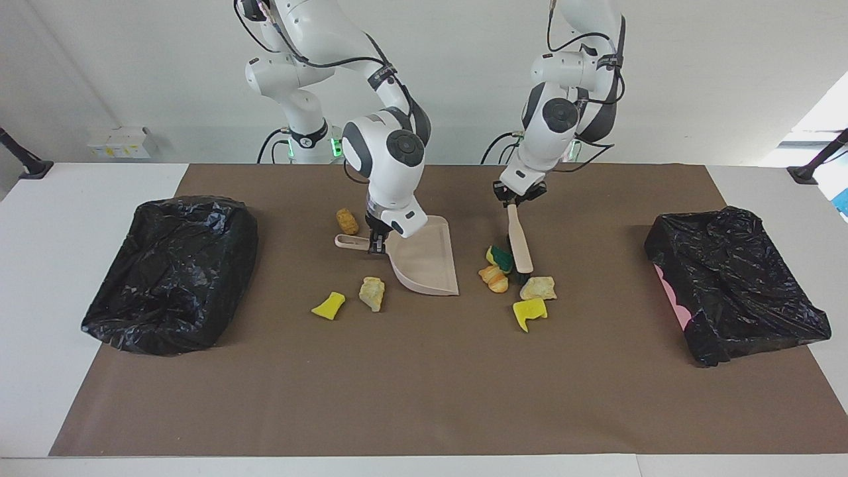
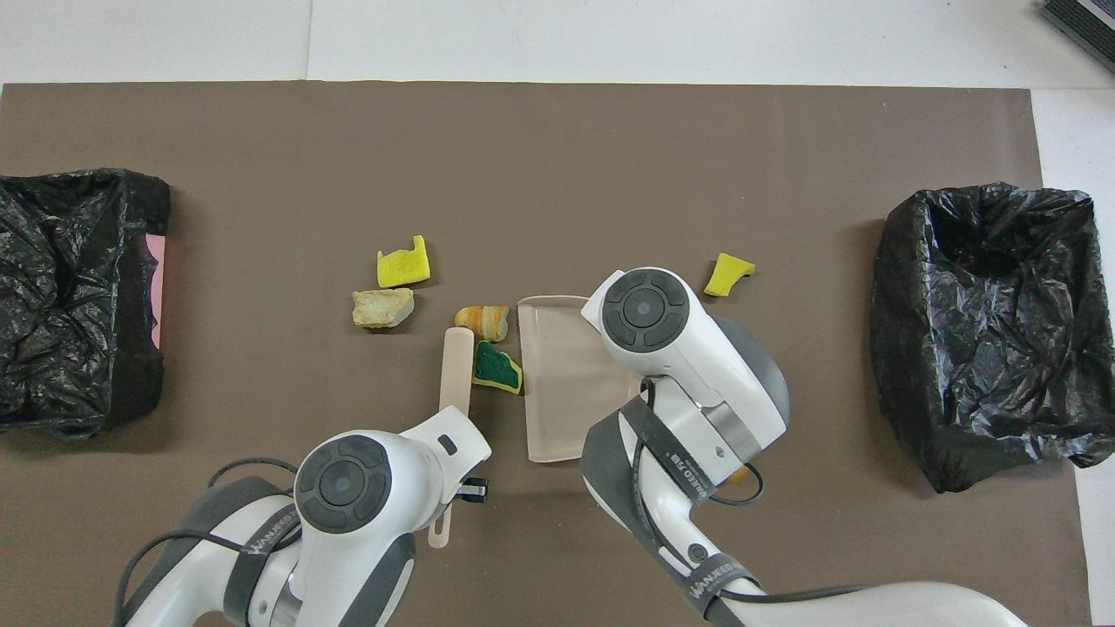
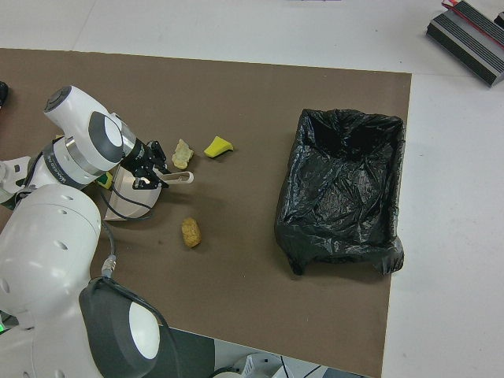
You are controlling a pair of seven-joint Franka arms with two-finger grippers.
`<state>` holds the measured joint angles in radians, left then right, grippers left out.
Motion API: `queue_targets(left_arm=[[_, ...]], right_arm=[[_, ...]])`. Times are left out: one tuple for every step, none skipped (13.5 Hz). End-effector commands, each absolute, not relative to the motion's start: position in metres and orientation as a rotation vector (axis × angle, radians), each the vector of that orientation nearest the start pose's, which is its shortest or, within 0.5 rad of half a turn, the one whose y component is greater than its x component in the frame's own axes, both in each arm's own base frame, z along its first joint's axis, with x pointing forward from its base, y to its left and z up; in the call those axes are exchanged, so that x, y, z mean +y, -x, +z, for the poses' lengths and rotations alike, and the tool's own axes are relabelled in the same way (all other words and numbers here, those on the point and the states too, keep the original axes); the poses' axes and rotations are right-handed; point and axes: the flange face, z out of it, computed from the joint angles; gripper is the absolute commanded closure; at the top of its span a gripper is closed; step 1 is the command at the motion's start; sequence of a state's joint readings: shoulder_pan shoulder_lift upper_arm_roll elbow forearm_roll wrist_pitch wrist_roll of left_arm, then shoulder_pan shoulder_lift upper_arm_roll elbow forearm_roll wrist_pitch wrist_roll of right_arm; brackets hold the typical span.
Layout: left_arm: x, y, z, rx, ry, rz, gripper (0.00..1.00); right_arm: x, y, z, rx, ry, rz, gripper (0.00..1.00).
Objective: Sweep and dump trash in bin
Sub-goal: 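Sweep the sponges and bread toward the dustpan with the left gripper, then sweep the remaining trash pieces into the dustpan with the left gripper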
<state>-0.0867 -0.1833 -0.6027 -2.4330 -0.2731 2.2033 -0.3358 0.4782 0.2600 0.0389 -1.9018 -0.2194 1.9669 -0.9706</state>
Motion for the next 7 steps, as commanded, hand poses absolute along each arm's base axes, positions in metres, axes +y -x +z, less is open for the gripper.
queue_targets(left_arm=[[-0.326,-0.338,0.368,0.318,3.233,0.178,1.00],[-0.332,-0.339,0.373,0.289,3.275,0.206,1.00],[-0.340,-0.340,0.379,0.252,3.325,0.237,1.00],[-0.344,-0.346,0.384,0.220,3.356,0.267,1.00],[-0.342,-0.352,0.390,0.218,3.359,0.297,1.00],[-0.334,-0.364,0.400,0.203,3.358,0.341,1.00],[-0.317,-0.381,0.409,0.169,3.354,0.351,1.00]], right_arm=[[0.276,-0.512,0.352,2.120,-2.097,-0.359,1.00],[0.275,-0.511,0.351,2.115,-2.101,-0.359,1.00],[0.274,-0.511,0.351,2.114,-2.104,-0.359,1.00],[0.275,-0.511,0.351,2.115,-2.101,-0.359,1.00],[0.274,-0.511,0.350,2.114,-2.104,-0.361,1.00],[0.274,-0.511,0.352,2.113,-2.103,-0.357,1.00],[0.274,-0.511,0.351,2.114,-2.102,-0.359,1.00]])
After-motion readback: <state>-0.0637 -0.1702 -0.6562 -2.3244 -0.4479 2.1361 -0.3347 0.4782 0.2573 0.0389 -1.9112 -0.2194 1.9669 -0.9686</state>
